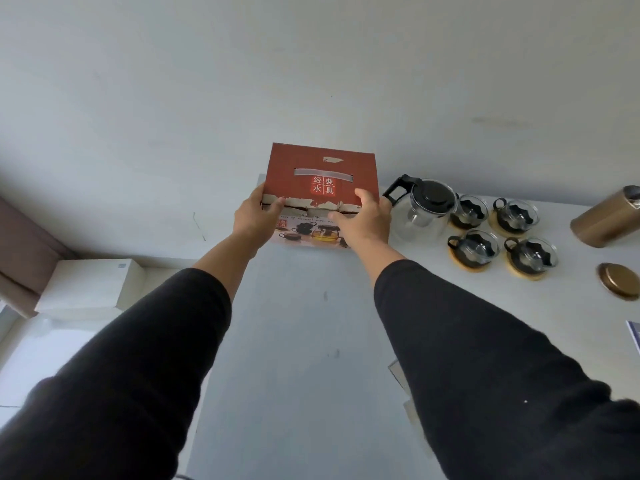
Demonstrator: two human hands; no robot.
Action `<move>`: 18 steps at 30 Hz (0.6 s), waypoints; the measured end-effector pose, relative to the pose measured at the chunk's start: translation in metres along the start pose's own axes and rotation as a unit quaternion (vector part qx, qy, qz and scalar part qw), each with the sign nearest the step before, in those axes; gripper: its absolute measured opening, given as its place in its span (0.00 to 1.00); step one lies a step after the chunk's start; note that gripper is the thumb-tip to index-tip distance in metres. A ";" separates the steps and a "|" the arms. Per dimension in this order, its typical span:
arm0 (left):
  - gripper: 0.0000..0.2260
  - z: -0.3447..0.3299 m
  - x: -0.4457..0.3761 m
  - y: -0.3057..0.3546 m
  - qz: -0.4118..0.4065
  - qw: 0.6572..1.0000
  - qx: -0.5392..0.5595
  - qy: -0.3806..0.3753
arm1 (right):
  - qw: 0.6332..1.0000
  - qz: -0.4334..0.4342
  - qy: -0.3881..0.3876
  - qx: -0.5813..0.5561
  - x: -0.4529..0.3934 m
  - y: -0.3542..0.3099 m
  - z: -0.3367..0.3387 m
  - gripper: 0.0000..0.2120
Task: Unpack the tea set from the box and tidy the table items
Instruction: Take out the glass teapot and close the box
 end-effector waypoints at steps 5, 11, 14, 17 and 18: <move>0.21 -0.008 -0.032 0.001 0.023 1.000 -0.019 0.008 | 1.000 -0.005 -0.011 0.003 -0.035 0.006 -0.017 0.31; 0.21 -0.018 -0.043 -0.004 0.035 0.999 -0.019 0.019 | 1.000 -0.005 -0.013 0.028 -0.052 0.013 -0.027 0.31; 0.21 -0.020 -0.043 -0.007 0.035 0.999 -0.011 0.036 | 0.999 -0.003 -0.010 0.041 -0.052 0.014 -0.029 0.30; 0.21 -0.022 -0.039 -0.007 0.029 0.998 -0.003 0.048 | 0.999 0.005 -0.012 0.045 -0.049 0.015 -0.027 0.31; 0.21 -0.022 -0.037 -0.007 0.028 0.998 -0.005 0.050 | 0.999 0.007 -0.016 0.044 -0.048 0.016 -0.027 0.31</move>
Point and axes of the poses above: each hand's wrist, its own x-axis away from the middle knuckle, its own z-axis out of the back of the hand, y = z × x, the point moved 8 cm from there along -x, towards the middle knuckle, and after that the axes turned 5 degrees about z, right-handed, at the moved point
